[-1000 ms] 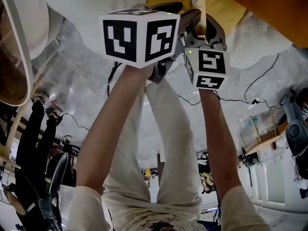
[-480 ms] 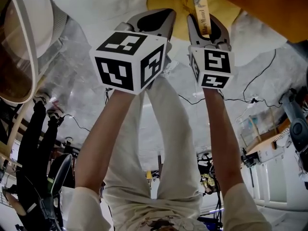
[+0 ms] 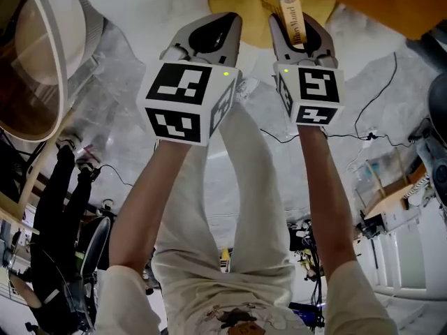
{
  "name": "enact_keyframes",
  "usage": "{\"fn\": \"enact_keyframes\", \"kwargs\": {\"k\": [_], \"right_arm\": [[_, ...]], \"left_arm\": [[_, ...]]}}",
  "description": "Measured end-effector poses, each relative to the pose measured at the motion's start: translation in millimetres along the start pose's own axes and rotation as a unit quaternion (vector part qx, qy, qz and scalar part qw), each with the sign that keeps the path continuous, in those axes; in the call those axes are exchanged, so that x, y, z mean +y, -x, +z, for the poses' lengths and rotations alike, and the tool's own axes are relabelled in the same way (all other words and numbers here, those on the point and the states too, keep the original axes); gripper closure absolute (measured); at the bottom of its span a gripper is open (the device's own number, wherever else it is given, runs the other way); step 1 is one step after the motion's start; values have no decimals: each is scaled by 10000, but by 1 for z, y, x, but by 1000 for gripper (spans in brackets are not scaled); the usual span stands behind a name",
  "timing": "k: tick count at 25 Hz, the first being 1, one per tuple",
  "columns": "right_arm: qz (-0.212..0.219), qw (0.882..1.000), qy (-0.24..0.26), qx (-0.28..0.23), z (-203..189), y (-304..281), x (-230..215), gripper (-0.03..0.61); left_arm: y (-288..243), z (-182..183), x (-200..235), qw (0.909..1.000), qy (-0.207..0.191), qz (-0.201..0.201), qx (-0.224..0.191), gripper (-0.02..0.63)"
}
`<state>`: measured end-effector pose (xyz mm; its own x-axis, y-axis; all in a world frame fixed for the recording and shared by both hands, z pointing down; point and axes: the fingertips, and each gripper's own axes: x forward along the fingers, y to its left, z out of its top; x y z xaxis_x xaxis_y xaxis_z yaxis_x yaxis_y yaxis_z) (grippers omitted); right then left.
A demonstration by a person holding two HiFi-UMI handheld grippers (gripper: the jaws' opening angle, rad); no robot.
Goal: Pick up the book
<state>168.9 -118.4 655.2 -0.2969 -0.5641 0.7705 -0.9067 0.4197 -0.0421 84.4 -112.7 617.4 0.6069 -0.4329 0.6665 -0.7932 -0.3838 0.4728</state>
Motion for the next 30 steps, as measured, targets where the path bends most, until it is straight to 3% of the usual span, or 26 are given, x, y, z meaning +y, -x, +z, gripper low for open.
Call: {"fn": "enact_keyframes", "kwargs": {"k": [13, 30], "right_arm": [[61, 9999, -53, -114, 41, 93, 22, 423], [239, 9995, -78, -215, 101, 214, 55, 423]], "left_arm": [[86, 30, -57, 9971, -754, 46, -95, 609], [198, 72, -119, 9962, -686, 354, -398, 610]]}}
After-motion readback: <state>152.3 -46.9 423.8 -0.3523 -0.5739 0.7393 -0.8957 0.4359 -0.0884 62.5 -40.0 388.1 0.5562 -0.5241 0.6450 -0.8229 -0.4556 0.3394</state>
